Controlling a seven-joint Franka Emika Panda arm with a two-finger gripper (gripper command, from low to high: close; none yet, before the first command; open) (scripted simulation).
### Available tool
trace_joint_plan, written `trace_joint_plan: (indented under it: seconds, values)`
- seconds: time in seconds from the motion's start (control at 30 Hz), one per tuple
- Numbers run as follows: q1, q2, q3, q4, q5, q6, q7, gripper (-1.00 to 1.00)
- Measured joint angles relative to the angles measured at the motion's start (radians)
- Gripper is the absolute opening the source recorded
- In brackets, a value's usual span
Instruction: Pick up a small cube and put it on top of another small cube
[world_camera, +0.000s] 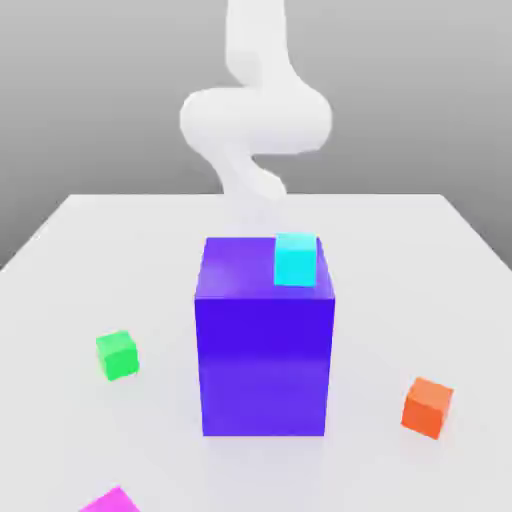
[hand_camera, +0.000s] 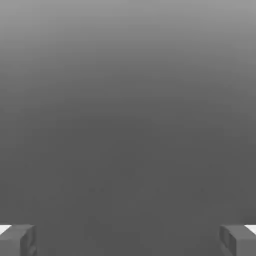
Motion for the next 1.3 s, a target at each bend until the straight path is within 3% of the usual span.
trace_joint_plan:
  seconds: [0.6,0.97,1.13,1.17,1.3]
  values:
    - [-0.145,0.659,-0.018,0.041,-0.042,0.177,0.316,0.0]
    - [-0.201,1.057,-0.05,0.065,0.025,0.286,0.442,0.0]
    - [-0.215,1.237,-0.043,0.097,0.05,0.401,0.445,0.0]
    - [-0.216,1.258,-0.042,0.102,0.052,0.417,0.444,-1.0]
    - [-0.216,1.258,-0.042,0.102,0.052,0.418,0.444,-1.0]
